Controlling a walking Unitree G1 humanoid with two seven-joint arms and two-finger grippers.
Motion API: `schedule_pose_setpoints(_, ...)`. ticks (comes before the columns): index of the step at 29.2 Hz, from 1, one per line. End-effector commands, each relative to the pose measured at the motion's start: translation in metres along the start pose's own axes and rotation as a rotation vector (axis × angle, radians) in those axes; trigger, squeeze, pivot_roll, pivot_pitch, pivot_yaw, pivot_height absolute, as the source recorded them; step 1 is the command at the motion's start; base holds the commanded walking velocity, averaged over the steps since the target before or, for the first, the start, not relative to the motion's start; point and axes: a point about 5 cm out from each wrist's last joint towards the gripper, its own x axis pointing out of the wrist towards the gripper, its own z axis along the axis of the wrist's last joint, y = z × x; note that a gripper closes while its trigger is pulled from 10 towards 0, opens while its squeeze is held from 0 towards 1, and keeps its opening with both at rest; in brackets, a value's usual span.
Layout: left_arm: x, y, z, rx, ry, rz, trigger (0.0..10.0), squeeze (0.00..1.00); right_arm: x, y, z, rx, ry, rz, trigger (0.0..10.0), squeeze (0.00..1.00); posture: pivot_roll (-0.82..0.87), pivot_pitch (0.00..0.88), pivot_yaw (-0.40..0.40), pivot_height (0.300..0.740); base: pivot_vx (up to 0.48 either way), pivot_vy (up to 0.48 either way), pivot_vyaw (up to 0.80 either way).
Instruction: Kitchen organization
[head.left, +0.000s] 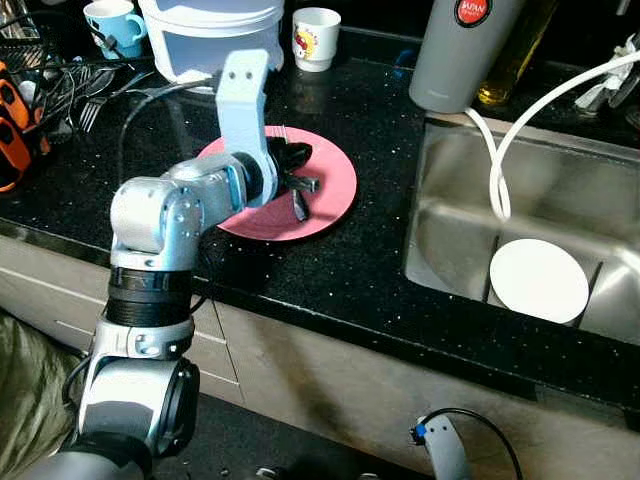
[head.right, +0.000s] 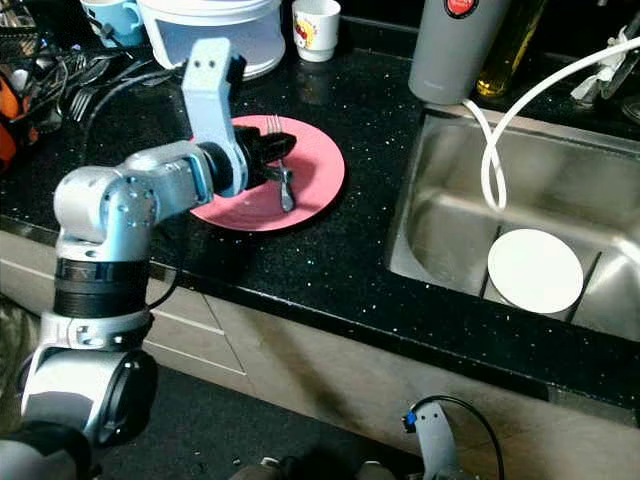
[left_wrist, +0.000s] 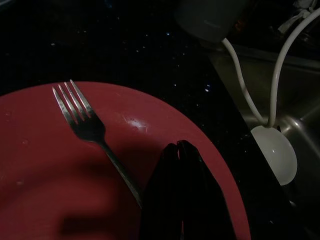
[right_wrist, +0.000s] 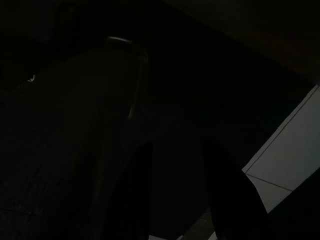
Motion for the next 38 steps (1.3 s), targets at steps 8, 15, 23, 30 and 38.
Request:
schedule_pose_setpoints(8,0.005,0.025,0.001,0.057,0.013,0.333,10.0,1.00,0.000,-0.003,0.000,-0.002,0.002,-0.013,10.0,0.00,0.07,0.176,-0.038,0.740,0.000,0.000,0.00)
schedule_pose_setpoints(15,0.016,0.039,-0.007,0.037,0.061,0.500,10.0,1.00,0.000,-0.003,0.000,-0.004,0.001,-0.013,10.0,0.00,0.06,0.177,-0.036,0.740,0.000,0.000,0.00)
schedule_pose_setpoints(23,0.033,0.025,0.008,0.070,-0.010,0.497,10.0,1.00,0.000,-0.002,0.000,-0.001,0.001,-0.013,10.0,0.00,0.06,0.182,-0.032,0.740,0.000,0.000,0.00)
schedule_pose_setpoints(30,0.047,-0.002,0.022,0.081,-0.071,0.398,10.0,0.69,0.000,-0.002,-0.001,-0.003,0.003,-0.011,10.0,0.00,0.06,0.186,-0.029,0.740,0.000,0.000,0.00)
schedule_pose_setpoints(38,0.062,-0.017,-0.001,0.001,0.036,0.357,10.0,0.00,0.000,-0.001,-0.001,0.001,0.003,-0.011,10.0,0.00,0.06,0.189,-0.023,0.740,0.000,0.000,0.00)
